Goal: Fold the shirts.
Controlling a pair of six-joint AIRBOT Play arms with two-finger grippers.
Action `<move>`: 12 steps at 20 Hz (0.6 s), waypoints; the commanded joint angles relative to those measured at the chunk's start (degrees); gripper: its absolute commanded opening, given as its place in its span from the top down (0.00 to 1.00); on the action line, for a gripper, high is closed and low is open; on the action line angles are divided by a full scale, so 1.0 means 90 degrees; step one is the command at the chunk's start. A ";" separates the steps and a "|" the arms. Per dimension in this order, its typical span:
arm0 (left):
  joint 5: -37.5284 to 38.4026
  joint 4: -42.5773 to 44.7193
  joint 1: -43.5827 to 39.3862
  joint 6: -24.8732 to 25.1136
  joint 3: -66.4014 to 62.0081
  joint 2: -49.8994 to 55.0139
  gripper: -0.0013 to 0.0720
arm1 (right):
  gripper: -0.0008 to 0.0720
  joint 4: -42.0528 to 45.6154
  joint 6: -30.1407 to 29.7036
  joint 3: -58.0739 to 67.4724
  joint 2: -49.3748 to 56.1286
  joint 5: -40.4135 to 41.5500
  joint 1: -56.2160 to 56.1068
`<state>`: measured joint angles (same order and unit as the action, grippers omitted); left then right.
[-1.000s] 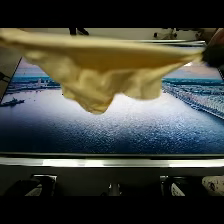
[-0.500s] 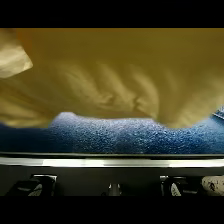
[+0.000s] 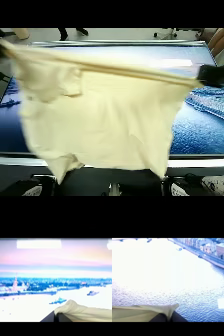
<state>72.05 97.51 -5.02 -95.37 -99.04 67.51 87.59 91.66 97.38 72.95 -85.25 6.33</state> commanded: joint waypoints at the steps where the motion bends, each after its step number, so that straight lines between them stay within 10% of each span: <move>1: -0.0588 -0.0233 0.0007 -0.0061 0.0952 0.1462 0.94 | 0.96 -0.0607 0.0146 -0.0129 0.1783 0.1695 0.0005; 9: -0.1064 -0.1982 0.0007 -0.0483 0.0942 0.3453 0.88 | 0.95 -0.2878 0.0695 -0.0129 0.3271 0.2841 -0.0095; 11: -0.0505 -0.2096 0.0117 -0.0338 0.0801 0.3478 0.20 | 0.51 -0.2868 0.0687 -0.0051 0.3189 0.2424 -0.0034; 12: 0.0034 -0.2098 0.0262 0.0080 0.0687 0.3449 0.17 | 0.27 -0.2849 0.0454 0.0027 0.3077 0.1982 0.0066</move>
<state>65.12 82.39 -4.16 -98.83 -91.59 96.79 64.64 97.27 96.73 100.40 -62.52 6.02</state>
